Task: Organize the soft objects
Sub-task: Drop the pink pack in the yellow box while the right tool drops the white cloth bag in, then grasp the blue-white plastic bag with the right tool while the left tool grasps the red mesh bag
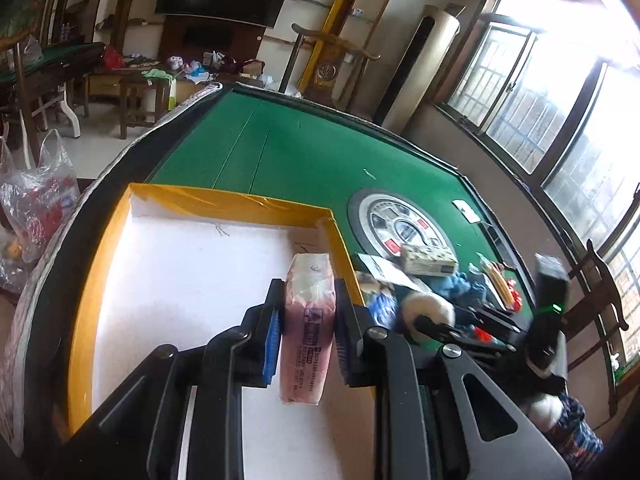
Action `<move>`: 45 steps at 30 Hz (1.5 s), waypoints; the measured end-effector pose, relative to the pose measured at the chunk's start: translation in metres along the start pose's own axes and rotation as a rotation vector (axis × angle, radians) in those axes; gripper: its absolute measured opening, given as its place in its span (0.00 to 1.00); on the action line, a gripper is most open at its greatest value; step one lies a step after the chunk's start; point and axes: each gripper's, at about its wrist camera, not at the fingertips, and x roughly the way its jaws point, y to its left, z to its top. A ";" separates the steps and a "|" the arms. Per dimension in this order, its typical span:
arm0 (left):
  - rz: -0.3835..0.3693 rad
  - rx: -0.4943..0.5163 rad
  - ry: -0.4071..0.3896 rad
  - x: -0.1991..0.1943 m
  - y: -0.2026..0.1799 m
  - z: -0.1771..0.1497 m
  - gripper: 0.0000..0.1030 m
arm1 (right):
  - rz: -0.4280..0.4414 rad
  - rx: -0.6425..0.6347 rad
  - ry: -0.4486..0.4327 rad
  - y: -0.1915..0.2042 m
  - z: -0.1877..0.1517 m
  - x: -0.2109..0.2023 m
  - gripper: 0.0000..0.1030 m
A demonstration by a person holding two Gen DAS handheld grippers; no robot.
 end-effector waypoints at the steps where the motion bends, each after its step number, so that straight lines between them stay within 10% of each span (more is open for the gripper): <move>1: 0.005 -0.001 0.005 0.005 0.002 0.003 0.23 | 0.008 0.017 -0.007 -0.003 0.000 -0.006 0.25; 12: -0.017 -0.164 -0.021 0.025 0.033 0.016 0.56 | 0.139 0.033 -0.085 0.016 0.038 -0.074 0.25; 17: -0.015 -0.292 -0.052 0.004 0.055 -0.014 0.56 | 0.262 0.047 0.024 0.046 0.063 -0.033 0.25; 29: 0.010 -0.277 -0.012 -0.015 0.066 -0.041 0.56 | 0.198 0.079 0.188 0.082 0.118 0.097 0.33; 35: -0.014 -0.315 -0.028 -0.005 0.059 -0.041 0.65 | 0.220 0.110 0.088 0.066 0.117 0.042 0.55; 45: 0.057 -0.130 0.035 0.036 0.016 -0.034 0.65 | 0.048 0.168 -0.096 -0.023 0.067 -0.075 0.56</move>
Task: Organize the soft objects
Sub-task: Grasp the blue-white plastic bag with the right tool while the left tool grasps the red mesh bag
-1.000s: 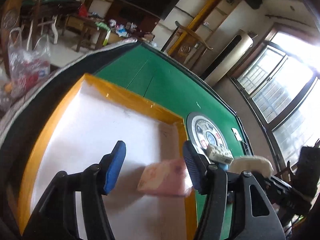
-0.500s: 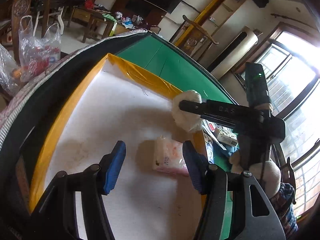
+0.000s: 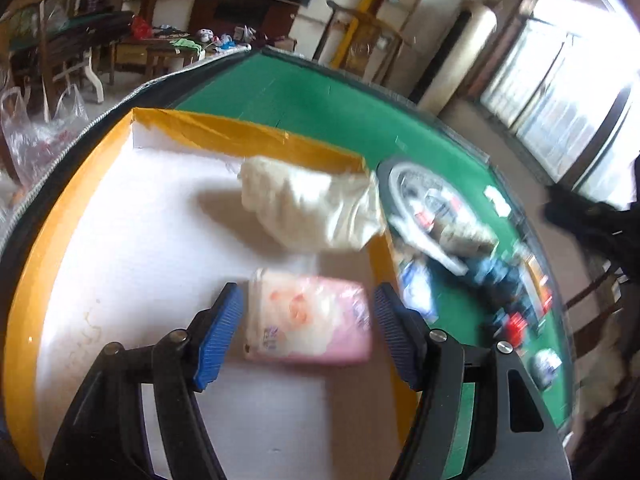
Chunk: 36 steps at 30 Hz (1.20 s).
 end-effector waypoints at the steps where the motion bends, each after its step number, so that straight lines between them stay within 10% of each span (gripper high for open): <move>1: 0.027 0.028 0.018 0.003 -0.003 -0.002 0.65 | -0.035 0.010 -0.016 -0.014 -0.006 -0.013 0.57; 8: 0.099 0.108 0.106 0.005 0.009 -0.013 0.65 | -0.207 0.176 -0.038 -0.121 -0.055 -0.081 0.64; 13: 0.006 0.072 0.038 -0.019 0.014 -0.006 0.65 | -0.266 0.287 0.020 -0.184 -0.096 -0.099 0.64; 19: -0.160 0.149 -0.030 -0.070 -0.044 -0.013 0.72 | -0.214 0.305 0.101 -0.202 -0.138 -0.083 0.64; 24: -0.254 0.235 0.075 -0.047 -0.110 -0.029 0.72 | -0.178 0.197 0.140 -0.183 -0.157 -0.062 0.71; 36: -0.192 0.408 0.198 0.049 -0.214 -0.061 0.72 | -0.162 0.074 0.141 -0.159 -0.153 -0.054 0.66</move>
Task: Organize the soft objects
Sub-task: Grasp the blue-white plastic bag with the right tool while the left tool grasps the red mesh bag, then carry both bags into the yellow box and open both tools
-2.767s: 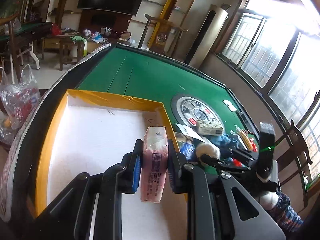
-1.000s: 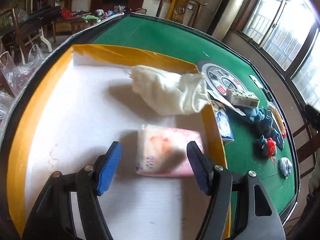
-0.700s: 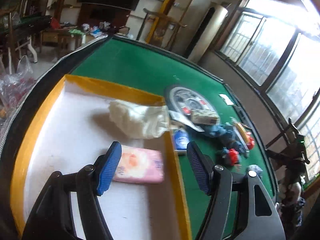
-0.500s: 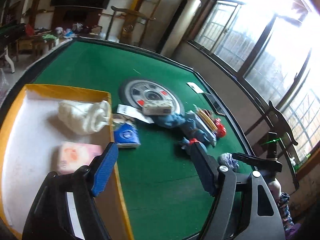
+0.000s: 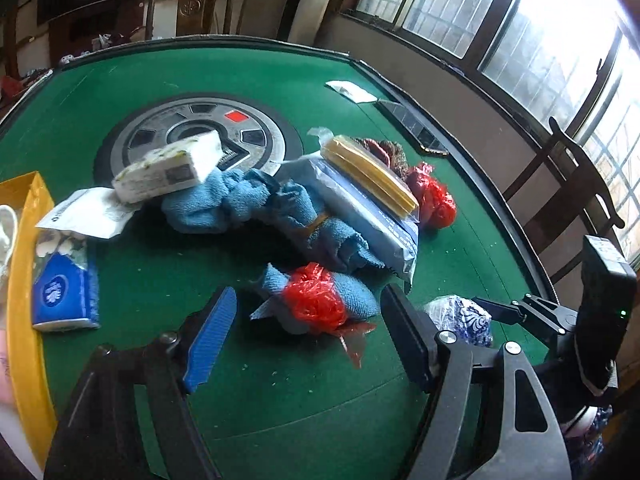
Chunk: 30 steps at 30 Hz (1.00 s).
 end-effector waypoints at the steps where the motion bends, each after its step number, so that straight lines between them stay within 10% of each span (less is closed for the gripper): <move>1: 0.005 0.002 0.019 0.009 -0.004 0.001 0.72 | 0.007 0.004 -0.002 0.000 -0.001 0.003 0.66; 9: 0.100 0.049 0.062 0.051 -0.029 0.000 0.75 | 0.014 -0.003 -0.001 0.002 -0.003 0.004 0.70; 12: 0.141 0.105 0.055 0.057 -0.040 -0.006 0.50 | 0.013 -0.004 0.000 0.003 -0.002 0.005 0.70; 30: -0.064 -0.130 -0.073 -0.062 0.031 -0.028 0.47 | -0.100 -0.053 0.007 0.017 0.001 0.005 0.69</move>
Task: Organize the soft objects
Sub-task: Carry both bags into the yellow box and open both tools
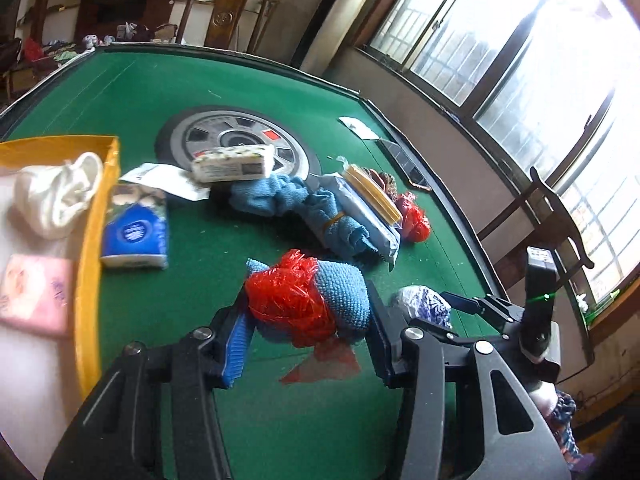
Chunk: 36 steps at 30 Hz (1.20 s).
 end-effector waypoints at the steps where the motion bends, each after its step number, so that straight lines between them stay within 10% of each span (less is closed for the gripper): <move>1: -0.004 -0.006 -0.006 -0.008 0.004 -0.001 0.47 | 0.019 -0.010 0.004 0.002 0.000 -0.001 0.58; 2: -0.003 -0.011 -0.012 -0.012 0.007 -0.001 0.47 | 0.026 -0.017 0.011 0.004 -0.001 -0.002 0.47; 17: 0.244 -0.196 -0.141 -0.111 0.154 0.019 0.47 | 0.312 -0.061 -0.062 0.083 0.062 -0.045 0.45; 27: 0.311 -0.302 -0.086 -0.078 0.239 0.050 0.47 | 0.546 -0.101 0.045 0.221 0.138 0.010 0.46; 36: 0.327 -0.389 -0.065 -0.057 0.283 0.054 0.49 | 0.580 -0.055 0.140 0.294 0.165 0.075 0.46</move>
